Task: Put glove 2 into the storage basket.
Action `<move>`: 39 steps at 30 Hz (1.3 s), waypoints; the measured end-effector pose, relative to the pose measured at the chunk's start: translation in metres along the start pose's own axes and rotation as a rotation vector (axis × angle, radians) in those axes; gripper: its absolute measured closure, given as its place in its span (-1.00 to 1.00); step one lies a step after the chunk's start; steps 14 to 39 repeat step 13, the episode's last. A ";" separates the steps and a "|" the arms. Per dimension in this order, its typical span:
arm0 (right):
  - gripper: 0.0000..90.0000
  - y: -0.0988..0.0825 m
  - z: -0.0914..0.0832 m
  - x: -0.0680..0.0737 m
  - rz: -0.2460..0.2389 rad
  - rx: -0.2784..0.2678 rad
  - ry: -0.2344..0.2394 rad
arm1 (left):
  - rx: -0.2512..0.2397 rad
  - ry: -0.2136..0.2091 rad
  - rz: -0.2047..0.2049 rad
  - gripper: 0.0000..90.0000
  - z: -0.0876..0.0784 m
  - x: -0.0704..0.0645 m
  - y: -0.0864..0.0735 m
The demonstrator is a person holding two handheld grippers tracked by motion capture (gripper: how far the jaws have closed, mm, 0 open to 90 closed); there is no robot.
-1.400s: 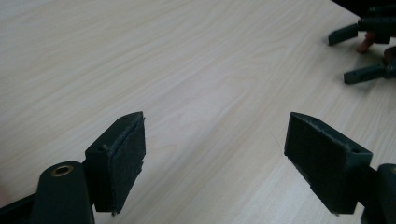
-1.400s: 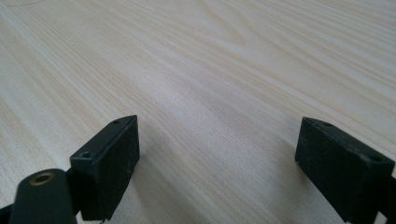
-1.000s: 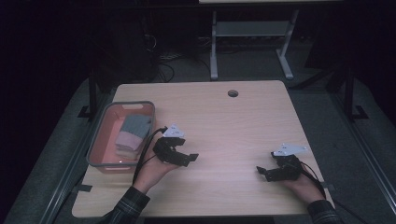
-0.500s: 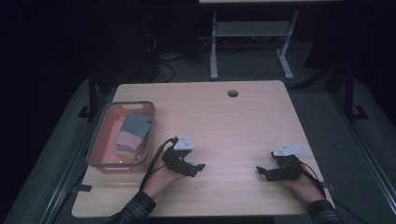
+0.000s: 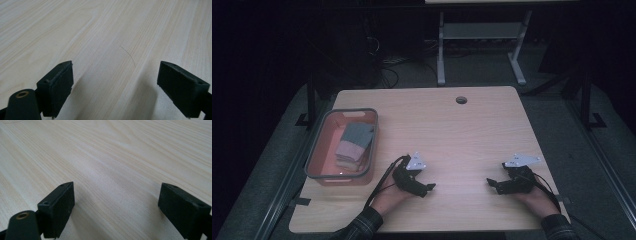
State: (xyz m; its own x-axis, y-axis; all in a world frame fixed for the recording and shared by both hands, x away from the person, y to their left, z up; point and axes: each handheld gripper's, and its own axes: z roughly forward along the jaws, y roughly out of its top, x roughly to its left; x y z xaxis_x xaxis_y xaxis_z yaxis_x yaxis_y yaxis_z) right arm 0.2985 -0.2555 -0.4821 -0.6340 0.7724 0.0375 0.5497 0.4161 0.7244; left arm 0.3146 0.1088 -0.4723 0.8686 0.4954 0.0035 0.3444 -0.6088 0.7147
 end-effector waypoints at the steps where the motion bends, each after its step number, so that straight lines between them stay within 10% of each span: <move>1: -0.71 0.000 0.000 0.000 0.000 0.000 0.000 | 0.002 -0.004 0.002 -0.72 0.002 0.000 -0.001; 39: -0.71 0.000 0.000 0.000 0.000 0.000 0.000 | -0.002 -0.032 0.027 -0.72 0.004 0.000 -0.004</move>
